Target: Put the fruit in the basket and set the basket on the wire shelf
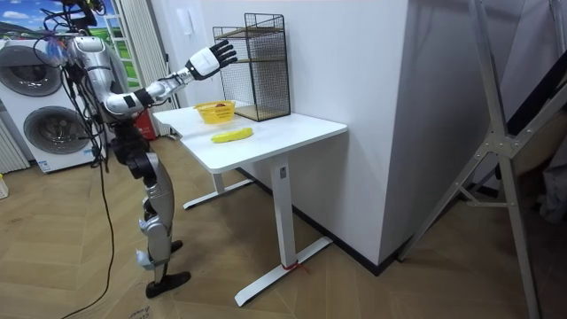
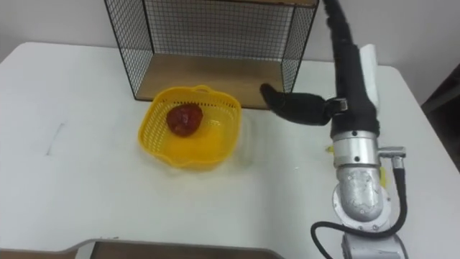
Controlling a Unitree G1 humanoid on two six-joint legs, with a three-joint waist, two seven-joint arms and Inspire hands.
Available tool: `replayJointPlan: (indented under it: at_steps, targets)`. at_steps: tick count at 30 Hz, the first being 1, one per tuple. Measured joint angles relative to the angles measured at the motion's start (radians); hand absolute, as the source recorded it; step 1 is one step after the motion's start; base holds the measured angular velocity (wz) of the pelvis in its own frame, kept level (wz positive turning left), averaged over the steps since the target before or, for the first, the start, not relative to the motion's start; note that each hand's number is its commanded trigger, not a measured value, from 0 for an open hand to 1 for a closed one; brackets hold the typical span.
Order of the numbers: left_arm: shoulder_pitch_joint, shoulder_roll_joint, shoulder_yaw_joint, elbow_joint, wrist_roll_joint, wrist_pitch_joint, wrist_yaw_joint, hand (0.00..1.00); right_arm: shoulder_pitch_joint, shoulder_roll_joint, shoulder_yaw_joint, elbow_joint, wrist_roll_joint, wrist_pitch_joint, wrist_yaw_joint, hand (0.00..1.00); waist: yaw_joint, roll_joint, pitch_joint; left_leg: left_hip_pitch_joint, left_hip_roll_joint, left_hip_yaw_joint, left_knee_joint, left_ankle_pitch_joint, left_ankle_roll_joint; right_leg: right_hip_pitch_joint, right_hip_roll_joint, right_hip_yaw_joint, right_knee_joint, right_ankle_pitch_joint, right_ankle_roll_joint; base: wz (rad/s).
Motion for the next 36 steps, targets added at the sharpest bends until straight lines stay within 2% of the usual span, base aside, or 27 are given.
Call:
replayJointPlan:
  at_steps: [6, 10, 15, 19, 22, 24, 29, 31, 35, 36]
  targets:
    - [0.029, 0.000, 0.044, -0.013, 0.024, 0.011, -0.010, 0.00, 0.000, -0.024, -0.068, 0.052, -0.040, 0.001, -0.102, 0.00, -0.011, -0.005, -0.0011, 0.003, 0.000, 0.004, -0.003, 0.000, 0.000, -0.002, 0.000, 0.002, 0.000, 0.000, 0.000, -0.01]
    - [0.049, 0.000, 0.066, -0.051, 0.027, 0.027, -0.019, 0.00, 0.001, -0.032, -0.076, 0.136, -0.059, 0.007, -0.116, 0.00, -0.015, -0.008, 0.0001, 0.007, 0.000, 0.007, -0.003, 0.000, 0.000, 0.001, -0.001, 0.002, -0.001, 0.000, 0.000, -0.02]
    - [0.050, 0.000, 0.077, -0.061, 0.025, 0.043, -0.015, 0.00, 0.005, -0.038, -0.078, 0.264, -0.066, 0.048, -0.112, 0.00, -0.014, -0.013, 0.0007, 0.014, 0.000, 0.010, -0.003, 0.000, 0.000, 0.007, -0.002, 0.004, -0.002, 0.000, 0.000, -0.01]
    - [0.050, 0.001, 0.077, -0.062, 0.026, 0.054, -0.015, 0.00, 0.007, -0.038, -0.078, 0.301, -0.075, 0.058, -0.095, 0.00, -0.024, -0.019, -0.0012, 0.014, 0.000, 0.010, -0.001, 0.000, 0.000, 0.010, -0.002, 0.005, -0.009, 0.000, 0.000, 0.00]
    - [0.063, 0.000, 0.077, -0.087, 0.027, 0.068, -0.015, 0.00, 0.007, -0.038, -0.078, 0.339, -0.117, 0.066, -0.066, 0.00, -0.032, -0.028, -0.0072, 0.014, -0.001, 0.010, -0.001, 0.000, 0.000, 0.014, -0.002, 0.006, -0.016, 0.000, 0.000, 0.00]
    - [0.072, 0.000, 0.080, -0.109, 0.027, 0.073, -0.015, 0.00, 0.008, -0.039, -0.078, 0.361, -0.117, 0.084, -0.029, 0.00, -0.035, -0.031, -0.0094, 0.014, -0.001, 0.011, -0.001, 0.000, 0.000, 0.014, -0.002, 0.006, -0.016, 0.000, 0.000, 0.00]
    - [0.063, 0.002, 0.081, -0.137, 0.027, 0.108, -0.018, 0.00, 0.033, -0.041, -0.071, 0.380, -0.117, 0.144, 0.065, 0.00, -0.035, -0.030, -0.0100, 0.015, -0.001, 0.011, -0.002, 0.000, 0.000, 0.013, -0.002, 0.006, -0.015, 0.000, 0.000, 0.00]
    - [0.062, 0.003, 0.080, -0.139, 0.027, 0.114, -0.020, 0.00, 0.037, -0.060, -0.047, 0.429, -0.117, 0.153, 0.105, 0.00, -0.036, -0.033, -0.0104, 0.016, -0.001, 0.011, -0.002, 0.000, 0.000, 0.013, -0.002, 0.007, -0.013, 0.000, 0.000, 0.00]
    - [0.073, 0.003, 0.098, -0.153, 0.029, 0.138, -0.036, 0.00, 0.043, -0.062, -0.050, 0.541, -0.126, 0.209, 0.230, 0.00, -0.039, -0.039, -0.0131, 0.020, -0.001, 0.010, 0.000, 0.000, 0.000, 0.017, -0.003, 0.002, -0.012, 0.000, 0.000, 0.00]
    - [0.084, 0.003, 0.113, -0.159, 0.031, 0.144, -0.040, 0.00, 0.042, -0.063, -0.065, 0.554, -0.136, 0.210, 0.258, 0.00, -0.040, -0.039, -0.0130, 0.025, -0.001, 0.010, -0.001, 0.000, 0.000, 0.021, -0.003, 0.003, -0.012, 0.000, 0.000, 0.00]
